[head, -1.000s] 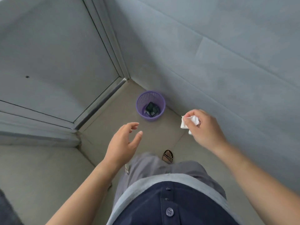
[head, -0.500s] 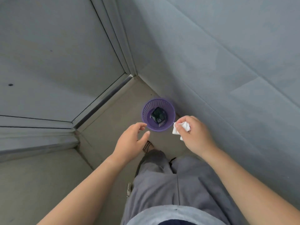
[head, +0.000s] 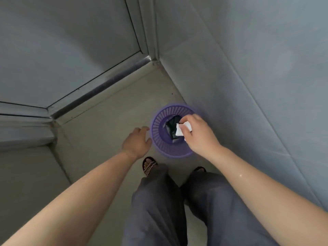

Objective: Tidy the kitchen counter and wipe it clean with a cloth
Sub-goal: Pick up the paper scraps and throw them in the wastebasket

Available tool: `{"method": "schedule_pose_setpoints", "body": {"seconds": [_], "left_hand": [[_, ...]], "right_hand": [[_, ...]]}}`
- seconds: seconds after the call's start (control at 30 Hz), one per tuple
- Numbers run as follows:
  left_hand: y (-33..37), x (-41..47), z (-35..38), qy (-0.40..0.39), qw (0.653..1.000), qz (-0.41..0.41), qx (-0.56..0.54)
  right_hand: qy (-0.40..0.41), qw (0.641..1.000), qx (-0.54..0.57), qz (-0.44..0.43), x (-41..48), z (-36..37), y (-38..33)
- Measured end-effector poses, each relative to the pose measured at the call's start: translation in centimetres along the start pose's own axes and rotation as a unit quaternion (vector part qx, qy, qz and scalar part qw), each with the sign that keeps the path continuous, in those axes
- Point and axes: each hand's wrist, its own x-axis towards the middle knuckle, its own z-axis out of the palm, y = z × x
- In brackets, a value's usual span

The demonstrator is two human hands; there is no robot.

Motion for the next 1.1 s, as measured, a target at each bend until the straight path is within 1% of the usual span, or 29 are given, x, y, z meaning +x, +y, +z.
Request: {"method": "schedule_pose_setpoints", "body": {"seconds": [0.1,0.23,0.3,0.37,0.43,0.53,0.6,0.7,0.77,0.93,1.1], "left_hand": [[-1.7,5.1,3.9,0.044,0.998,-0.02,-0.049],[-3.8,10.6,8.5,0.104,0.989,-0.043,-0.101],[-4.7,12.5,10.4,0.113,0.988,-0.019,-0.101],[-5.4,13.7,12.0,0.116,0.985,0.02,-0.129],[-5.7,14.3,12.8,0.126,0.976,0.044,-0.172],[-5.7,14.1,12.7,0.131,0.968,0.057,-0.206],[-5.7,13.6,11.8,0.101,0.974,0.048,-0.199],[-5.2,12.0,9.3,0.014,0.991,-0.039,-0.126],[-4.3,9.6,6.7,-0.026,0.99,-0.078,-0.112],[-0.6,-0.5,-2.7,-0.035,0.992,-0.056,-0.105],[4.1,-13.2,-12.4,-0.013,0.983,-0.029,-0.178]], "right_hand": [[-0.015,1.0,-0.003,0.014,5.4,5.1,4.3],[-0.043,0.999,-0.019,-0.003,11.1,11.1,9.1],[-0.052,0.998,-0.032,-0.008,13.2,13.3,10.6],[-0.061,0.998,-0.036,-0.003,14.7,15.3,11.7],[-0.081,0.995,-0.05,0.018,15.6,16.7,12.6],[-0.119,0.985,-0.108,0.057,15.6,17.3,13.6],[-0.134,0.979,-0.131,0.085,14.8,16.5,13.5],[-0.134,0.981,-0.111,0.088,12.0,13.8,11.6],[-0.132,0.984,-0.087,0.078,9.4,11.3,9.5],[-0.107,0.99,-0.034,0.081,2.0,3.2,1.5],[-0.075,0.995,0.04,0.055,-7.4,-5.6,-8.3]]}}
